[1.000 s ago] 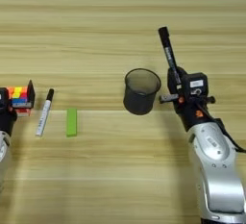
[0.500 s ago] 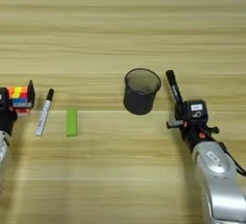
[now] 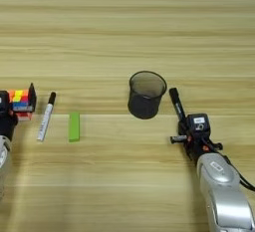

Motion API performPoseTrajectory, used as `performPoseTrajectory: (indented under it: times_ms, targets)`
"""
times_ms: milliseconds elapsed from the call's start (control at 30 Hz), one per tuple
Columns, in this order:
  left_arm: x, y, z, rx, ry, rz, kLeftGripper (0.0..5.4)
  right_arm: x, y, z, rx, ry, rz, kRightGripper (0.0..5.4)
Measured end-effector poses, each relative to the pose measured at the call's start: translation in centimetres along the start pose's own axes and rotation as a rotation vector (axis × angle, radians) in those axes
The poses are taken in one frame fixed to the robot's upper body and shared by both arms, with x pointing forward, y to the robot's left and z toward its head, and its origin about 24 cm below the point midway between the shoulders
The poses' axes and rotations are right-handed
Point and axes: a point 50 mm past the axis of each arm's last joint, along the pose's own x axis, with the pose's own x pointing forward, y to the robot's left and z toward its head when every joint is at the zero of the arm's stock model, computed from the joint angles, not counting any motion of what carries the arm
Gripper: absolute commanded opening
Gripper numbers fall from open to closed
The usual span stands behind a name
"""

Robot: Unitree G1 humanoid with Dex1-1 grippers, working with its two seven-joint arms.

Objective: Move the objects on the table

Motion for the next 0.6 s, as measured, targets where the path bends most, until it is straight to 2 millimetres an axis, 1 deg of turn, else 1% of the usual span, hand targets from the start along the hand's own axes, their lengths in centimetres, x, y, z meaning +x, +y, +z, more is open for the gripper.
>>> performPoseTrajectory:
  times_ms: [167, 333, 600]
  targets:
    - [0.0, 0.0, 0.0, 0.0, 0.0, 0.001, 5.4, -0.1, 0.3, 0.1, 0.0, -0.008, 0.014, 1.92]
    - [0.0, 0.0, 0.0, 0.0, 0.0, 0.001, 5.4, -0.3, 0.4, 0.4, -0.008, -0.03, 0.013, 2.59]
    - [0.0, 0.0, 0.0, 0.0, 0.0, 0.001, 5.4, -0.7, 0.8, 1.6, -0.048, -0.107, 0.022, 3.4]
